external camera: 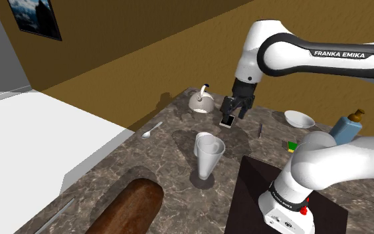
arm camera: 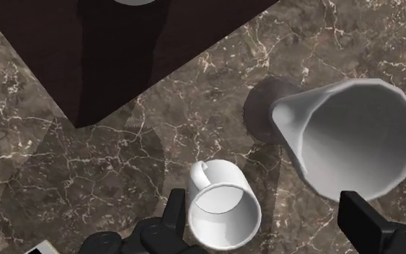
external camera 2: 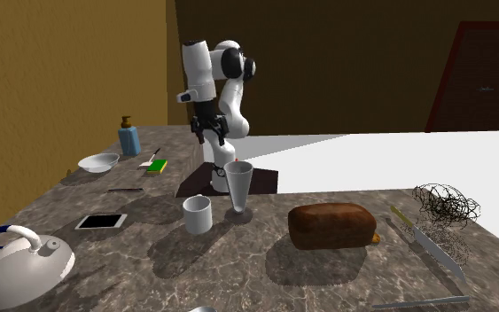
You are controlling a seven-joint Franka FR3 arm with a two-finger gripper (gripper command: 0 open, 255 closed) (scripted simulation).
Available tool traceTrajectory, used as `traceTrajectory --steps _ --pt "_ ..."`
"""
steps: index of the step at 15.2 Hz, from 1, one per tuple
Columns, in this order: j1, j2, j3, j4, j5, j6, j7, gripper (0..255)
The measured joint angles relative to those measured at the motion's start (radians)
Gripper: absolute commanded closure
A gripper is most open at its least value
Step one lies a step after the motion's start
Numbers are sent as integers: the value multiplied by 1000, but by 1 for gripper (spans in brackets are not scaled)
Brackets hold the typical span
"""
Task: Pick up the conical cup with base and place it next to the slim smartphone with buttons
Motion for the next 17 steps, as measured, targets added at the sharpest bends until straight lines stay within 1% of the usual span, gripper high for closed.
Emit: traceTrajectory --steps 5,12,17 --pt "43 31 89 -81 90 127 85 0" --pt "61 60 123 -164 126 243 93 0" --pt "63 61 126 -182 131 262 90 0"
